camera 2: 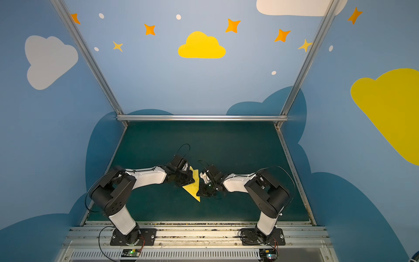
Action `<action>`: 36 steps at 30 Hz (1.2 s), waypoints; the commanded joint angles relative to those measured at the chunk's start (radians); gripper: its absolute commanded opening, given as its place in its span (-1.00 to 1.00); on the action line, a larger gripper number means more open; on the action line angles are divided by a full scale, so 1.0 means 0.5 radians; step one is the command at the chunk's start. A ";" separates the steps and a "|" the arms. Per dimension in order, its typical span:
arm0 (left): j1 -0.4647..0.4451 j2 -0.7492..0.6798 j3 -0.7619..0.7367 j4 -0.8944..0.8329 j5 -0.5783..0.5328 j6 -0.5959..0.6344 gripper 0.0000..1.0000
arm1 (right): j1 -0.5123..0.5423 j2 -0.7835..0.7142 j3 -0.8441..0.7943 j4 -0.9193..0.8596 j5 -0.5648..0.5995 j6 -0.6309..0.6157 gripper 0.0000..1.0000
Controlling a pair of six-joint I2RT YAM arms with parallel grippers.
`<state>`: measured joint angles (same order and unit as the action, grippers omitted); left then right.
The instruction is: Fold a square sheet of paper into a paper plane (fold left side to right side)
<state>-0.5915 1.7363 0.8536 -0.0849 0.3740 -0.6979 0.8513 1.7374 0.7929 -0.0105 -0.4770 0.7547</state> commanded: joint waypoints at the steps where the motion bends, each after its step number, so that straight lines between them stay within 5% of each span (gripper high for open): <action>1: 0.011 0.030 -0.047 -0.033 -0.111 -0.014 -0.93 | 0.037 -0.005 -0.001 -0.370 0.159 -0.081 -0.61; 7: 0.017 0.005 -0.083 -0.030 -0.124 -0.018 -0.93 | 0.048 -0.284 0.023 -0.542 0.344 -0.088 -0.36; 16: 0.023 0.001 -0.109 -0.002 -0.107 -0.025 -0.92 | 0.168 -0.367 0.157 -0.728 0.569 -0.121 -0.33; 36: 0.028 -0.035 -0.156 0.037 -0.095 -0.043 -0.93 | 0.267 -0.046 0.402 -0.771 0.618 -0.157 -0.74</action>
<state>-0.5888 1.7176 0.8036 -0.0124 0.3759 -0.7189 0.9798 1.7058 0.9798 -0.3706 -0.1871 0.6796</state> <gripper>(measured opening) 0.047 0.133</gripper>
